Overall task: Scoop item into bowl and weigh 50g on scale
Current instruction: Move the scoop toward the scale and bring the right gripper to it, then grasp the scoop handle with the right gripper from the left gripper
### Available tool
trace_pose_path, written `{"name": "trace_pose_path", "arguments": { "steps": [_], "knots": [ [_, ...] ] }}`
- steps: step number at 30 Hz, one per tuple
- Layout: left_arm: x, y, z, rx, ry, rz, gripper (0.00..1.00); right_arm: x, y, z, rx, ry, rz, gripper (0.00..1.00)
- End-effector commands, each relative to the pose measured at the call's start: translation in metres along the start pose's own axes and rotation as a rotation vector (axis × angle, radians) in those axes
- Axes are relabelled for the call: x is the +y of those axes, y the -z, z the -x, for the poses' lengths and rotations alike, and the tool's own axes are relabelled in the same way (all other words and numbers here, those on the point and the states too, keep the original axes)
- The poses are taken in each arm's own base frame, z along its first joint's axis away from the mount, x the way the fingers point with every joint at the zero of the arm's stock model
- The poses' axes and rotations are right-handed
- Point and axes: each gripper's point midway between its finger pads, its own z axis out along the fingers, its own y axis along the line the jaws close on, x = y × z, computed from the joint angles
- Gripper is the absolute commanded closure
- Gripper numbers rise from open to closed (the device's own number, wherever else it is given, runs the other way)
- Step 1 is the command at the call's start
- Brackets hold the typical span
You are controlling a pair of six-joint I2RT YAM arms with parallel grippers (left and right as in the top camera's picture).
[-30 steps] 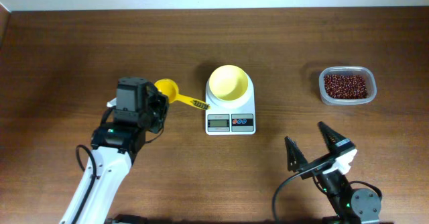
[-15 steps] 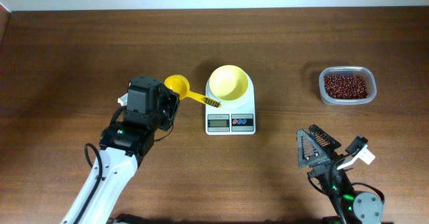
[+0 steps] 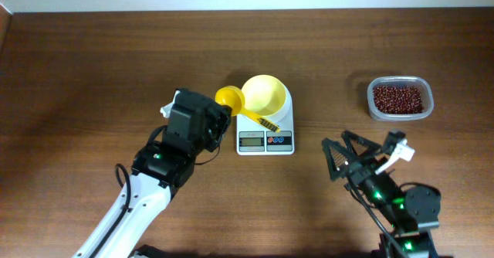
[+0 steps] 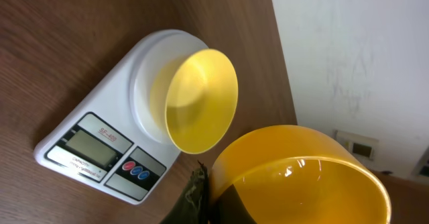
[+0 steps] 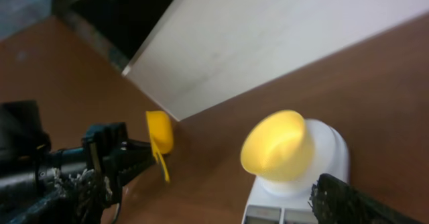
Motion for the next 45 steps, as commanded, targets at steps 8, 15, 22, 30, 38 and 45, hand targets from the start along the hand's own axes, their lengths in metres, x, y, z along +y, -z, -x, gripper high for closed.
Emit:
{"name": "trace_pose_path", "arguments": {
  "steps": [8, 15, 22, 30, 38, 45],
  "knots": [
    [-0.026, 0.007, -0.013, 0.068, -0.009, -0.091, 1.00, 0.044, -0.047, -0.030, 0.158, 0.097, 0.309, 0.13],
    [-0.020, 0.007, -0.022, 0.114, -0.012, -0.068, 1.00, 0.066, -0.085, -0.044, 0.240, 0.105, 0.385, 0.30],
    [-0.017, 0.005, -0.029, 0.149, -0.013, -0.056, 1.00, 0.068, -0.099, -0.042, 0.215, 0.113, 0.356, 0.37],
    [-0.027, 0.005, -0.042, 0.170, -0.040, -0.093, 1.00, 0.081, -0.099, -0.052, 0.232, 0.110, 0.381, 0.54],
    [-0.027, 0.005, -0.041, 0.163, -0.088, -0.096, 1.00, 0.076, -0.099, -0.064, 0.280, 0.088, 0.358, 0.71],
    [-0.025, 0.005, -0.041, 0.161, -0.108, -0.092, 1.00, 0.076, -0.099, -0.065, 0.285, 0.083, 0.357, 0.78]
  ]
}}
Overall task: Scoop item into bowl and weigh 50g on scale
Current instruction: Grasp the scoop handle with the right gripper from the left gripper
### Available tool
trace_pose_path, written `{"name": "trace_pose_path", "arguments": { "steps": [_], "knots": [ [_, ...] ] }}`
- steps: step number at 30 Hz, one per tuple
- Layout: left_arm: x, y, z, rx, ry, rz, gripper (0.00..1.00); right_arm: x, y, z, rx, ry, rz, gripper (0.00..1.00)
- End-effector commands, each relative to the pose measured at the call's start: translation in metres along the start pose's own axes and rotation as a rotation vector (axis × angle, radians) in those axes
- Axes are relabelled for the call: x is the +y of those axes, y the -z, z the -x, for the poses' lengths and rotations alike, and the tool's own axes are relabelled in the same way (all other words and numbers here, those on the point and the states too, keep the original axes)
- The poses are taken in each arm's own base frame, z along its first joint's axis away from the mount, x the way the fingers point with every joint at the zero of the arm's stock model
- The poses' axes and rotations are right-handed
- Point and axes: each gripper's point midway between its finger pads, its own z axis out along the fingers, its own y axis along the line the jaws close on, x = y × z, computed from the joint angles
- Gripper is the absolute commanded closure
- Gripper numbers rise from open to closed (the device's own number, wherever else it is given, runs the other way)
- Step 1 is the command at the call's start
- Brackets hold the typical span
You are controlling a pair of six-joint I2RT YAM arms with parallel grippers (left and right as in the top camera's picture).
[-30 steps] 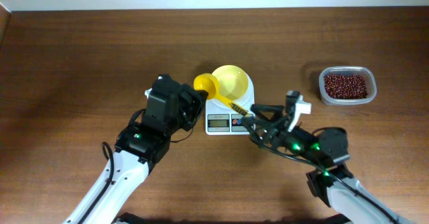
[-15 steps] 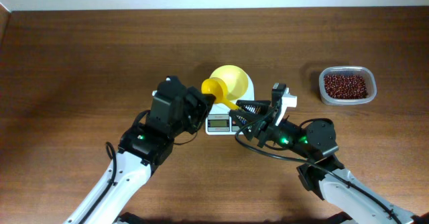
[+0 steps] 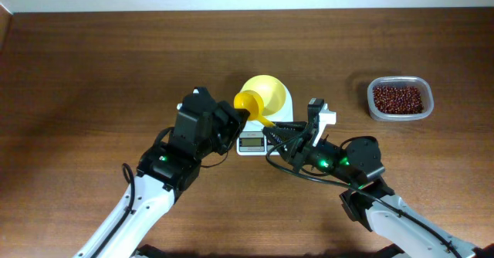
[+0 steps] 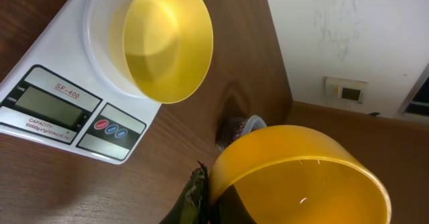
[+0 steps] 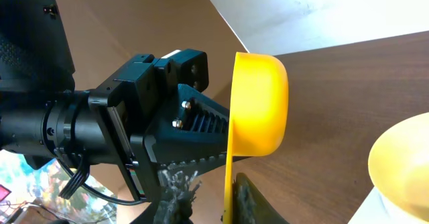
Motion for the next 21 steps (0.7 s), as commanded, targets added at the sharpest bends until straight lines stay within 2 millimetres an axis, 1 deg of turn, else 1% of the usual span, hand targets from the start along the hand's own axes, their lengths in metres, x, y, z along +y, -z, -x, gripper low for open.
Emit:
{"name": "trace_pose_path", "arguments": {
  "steps": [1, 3, 10, 15, 18, 20, 21],
  "knots": [
    [-0.0069, 0.0021, 0.0004, -0.003, -0.034, -0.011, 1.00, 0.0066, -0.0041, 0.0033, 0.000, 0.018, 0.023, 0.80],
    [-0.0063, 0.0020, 0.0003, -0.003, -0.034, -0.009, 1.00, 0.0067, -0.0041, 0.0032, 0.001, 0.017, 0.023, 0.82],
    [-0.0061, 0.0020, 0.0003, -0.003, -0.034, -0.008, 1.00, 0.0076, -0.0041, 0.0025, 0.005, 0.017, 0.029, 0.96],
    [-0.0019, 0.0020, -0.0006, 0.001, -0.030, 0.009, 1.00, 0.0076, -0.0041, 0.0027, 0.004, -0.006, 0.028, 0.95],
    [0.0000, 0.0021, -0.0010, 0.003, -0.028, 0.017, 1.00, 0.0077, -0.0041, 0.0027, 0.004, -0.016, 0.029, 0.92],
    [0.0001, 0.0021, -0.0010, 0.003, -0.028, 0.017, 1.00, 0.0079, -0.0041, 0.0030, 0.003, -0.015, 0.030, 0.87],
    [0.0001, 0.0021, -0.0010, 0.003, -0.028, 0.017, 1.00, 0.0081, -0.0041, 0.0032, 0.002, -0.014, 0.030, 0.86]
  ]
}}
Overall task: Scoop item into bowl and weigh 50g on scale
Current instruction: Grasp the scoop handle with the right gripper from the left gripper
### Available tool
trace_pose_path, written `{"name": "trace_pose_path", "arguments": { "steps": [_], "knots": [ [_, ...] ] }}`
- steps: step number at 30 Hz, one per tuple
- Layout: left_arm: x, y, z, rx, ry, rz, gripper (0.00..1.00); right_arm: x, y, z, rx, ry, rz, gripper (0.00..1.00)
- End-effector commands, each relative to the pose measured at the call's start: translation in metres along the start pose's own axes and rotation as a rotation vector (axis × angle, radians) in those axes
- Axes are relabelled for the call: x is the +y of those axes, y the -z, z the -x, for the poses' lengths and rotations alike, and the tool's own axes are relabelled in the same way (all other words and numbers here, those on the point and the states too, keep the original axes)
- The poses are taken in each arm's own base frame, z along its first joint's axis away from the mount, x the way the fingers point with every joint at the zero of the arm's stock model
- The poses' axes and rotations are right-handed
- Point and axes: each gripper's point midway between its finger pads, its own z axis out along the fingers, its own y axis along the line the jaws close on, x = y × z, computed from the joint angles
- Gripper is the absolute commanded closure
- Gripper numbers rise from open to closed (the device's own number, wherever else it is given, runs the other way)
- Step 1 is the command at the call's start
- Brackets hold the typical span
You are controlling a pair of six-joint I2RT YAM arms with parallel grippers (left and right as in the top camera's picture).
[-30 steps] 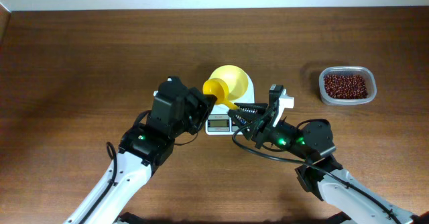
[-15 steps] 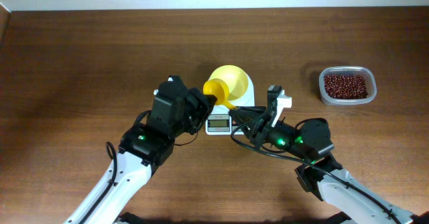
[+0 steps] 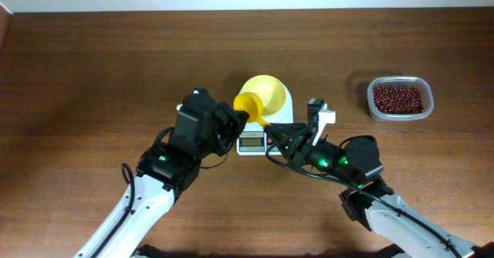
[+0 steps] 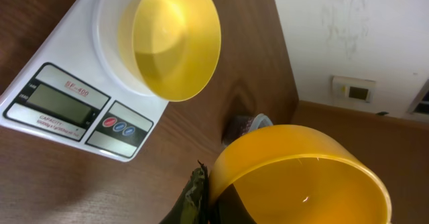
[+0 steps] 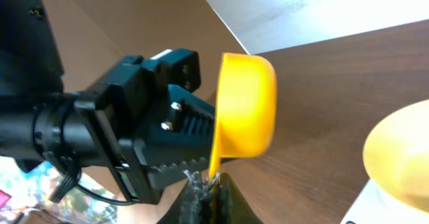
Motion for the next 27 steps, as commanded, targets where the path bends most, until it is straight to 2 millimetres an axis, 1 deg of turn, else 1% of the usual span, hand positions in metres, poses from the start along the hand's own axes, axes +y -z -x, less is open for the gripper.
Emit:
{"name": "trace_pose_path", "arguments": {
  "steps": [1, 7, 9, 19, 23, 27],
  "knots": [
    [-0.0056, 0.0019, 0.0008, -0.006, -0.024, -0.008, 1.00, 0.0122, -0.0033, 0.0055, -0.003, 0.013, 0.043, 0.86],
    [-0.0054, 0.0019, 0.0008, -0.006, -0.024, -0.007, 1.00, 0.0122, -0.0033, 0.0054, -0.003, 0.013, 0.043, 0.87],
    [-0.0056, 0.0019, 0.0008, -0.006, -0.024, -0.008, 1.00, 0.0123, -0.0033, 0.0053, -0.002, 0.012, 0.043, 0.89],
    [-0.0059, 0.0019, 0.0009, -0.007, -0.024, -0.009, 1.00, 0.0146, -0.0032, 0.0032, 0.010, 0.012, 0.057, 0.90],
    [-0.0067, 0.0019, 0.0011, -0.007, -0.024, -0.012, 1.00, 0.0146, -0.0032, 0.0033, 0.009, 0.013, 0.057, 0.85],
    [-0.0067, 0.0019, 0.0011, -0.007, -0.024, -0.012, 1.00, 0.0146, -0.0032, 0.0032, 0.010, 0.012, 0.057, 0.85]
  ]
}}
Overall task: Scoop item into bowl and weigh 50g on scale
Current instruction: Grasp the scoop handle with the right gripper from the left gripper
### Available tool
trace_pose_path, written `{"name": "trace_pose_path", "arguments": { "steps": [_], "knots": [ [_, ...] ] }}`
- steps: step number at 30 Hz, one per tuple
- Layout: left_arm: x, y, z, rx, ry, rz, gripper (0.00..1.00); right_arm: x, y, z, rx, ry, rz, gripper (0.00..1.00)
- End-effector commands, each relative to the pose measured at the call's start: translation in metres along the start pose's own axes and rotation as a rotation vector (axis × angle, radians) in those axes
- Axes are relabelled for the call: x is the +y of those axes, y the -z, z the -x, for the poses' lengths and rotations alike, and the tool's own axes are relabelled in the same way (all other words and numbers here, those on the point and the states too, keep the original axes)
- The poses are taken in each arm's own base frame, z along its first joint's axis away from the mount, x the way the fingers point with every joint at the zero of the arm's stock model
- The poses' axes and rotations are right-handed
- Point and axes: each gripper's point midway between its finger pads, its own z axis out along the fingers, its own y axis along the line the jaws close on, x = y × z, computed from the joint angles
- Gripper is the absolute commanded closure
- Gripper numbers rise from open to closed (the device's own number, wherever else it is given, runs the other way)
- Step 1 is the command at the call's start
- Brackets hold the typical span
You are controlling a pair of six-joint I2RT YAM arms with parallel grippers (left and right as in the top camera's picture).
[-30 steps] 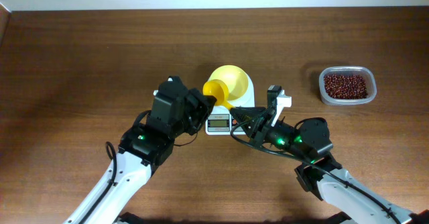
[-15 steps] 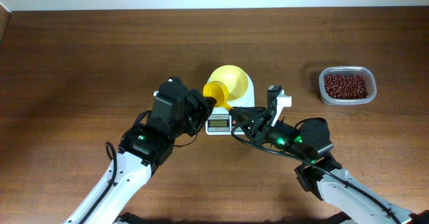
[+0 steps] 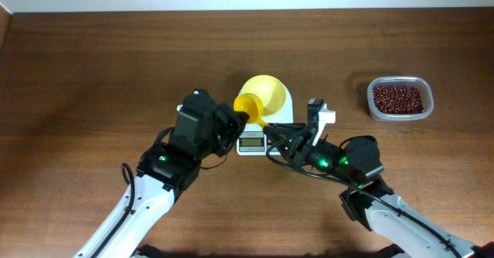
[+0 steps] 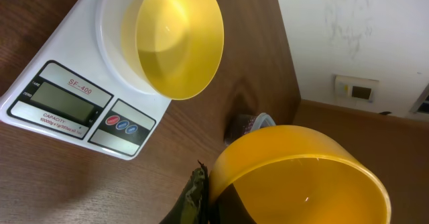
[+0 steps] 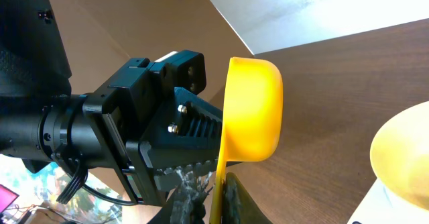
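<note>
An empty yellow scoop (image 3: 248, 103) hangs over the left rim of the yellow bowl (image 3: 272, 93), which stands on the white scale (image 3: 265, 141). My left gripper (image 3: 234, 118) is shut on the scoop's cup end, and one finger (image 4: 198, 196) presses the cup (image 4: 301, 177). From the right, my right gripper (image 3: 271, 133) closes on the handle. In the right wrist view the thin handle stands between the two fingers of that gripper (image 5: 216, 198), below the cup (image 5: 251, 110). The bowl (image 4: 179, 36) is empty.
A clear tub of red beans (image 3: 399, 98) sits at the far right of the brown table (image 3: 93, 65); it also shows small past the scale (image 4: 74, 100) as a tub (image 4: 249, 125). A white wall runs along the table's back edge.
Almost nothing moved in the overhead view. In the right wrist view the scoop's cup stands a little straighter than before. Both grippers stay on the scoop.
At first my left gripper held the scoop left of the scale, while my right gripper sat open at the front right. Then the right gripper was at the scale with its fingers either side of the handle. It then closed on the handle and has stayed there.
</note>
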Motion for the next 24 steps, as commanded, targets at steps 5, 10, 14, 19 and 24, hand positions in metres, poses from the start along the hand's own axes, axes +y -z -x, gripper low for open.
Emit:
{"name": "trace_pose_path", "arguments": {
  "steps": [5, 10, 14, 19, 24],
  "knots": [
    [-0.0133, 0.0021, 0.0027, -0.014, -0.030, -0.039, 1.00, 0.0127, -0.0033, 0.0037, 0.006, 0.024, 0.047, 0.85],
    [-0.0108, 0.0020, 0.0021, -0.012, -0.028, -0.029, 1.00, 0.0127, -0.0033, 0.0037, 0.006, 0.024, 0.047, 0.85],
    [-0.0081, 0.0020, 0.0015, -0.009, -0.026, -0.018, 1.00, 0.0127, -0.0033, 0.0037, 0.005, 0.024, 0.047, 0.86],
    [-0.0077, 0.0019, 0.0014, -0.009, -0.025, -0.016, 1.00, 0.0127, -0.0033, 0.0037, 0.005, 0.024, 0.047, 0.91],
    [-0.0067, 0.0019, 0.0012, -0.008, -0.024, -0.012, 1.00, 0.0127, -0.0033, 0.0038, 0.005, 0.024, 0.047, 0.96]
  ]
}}
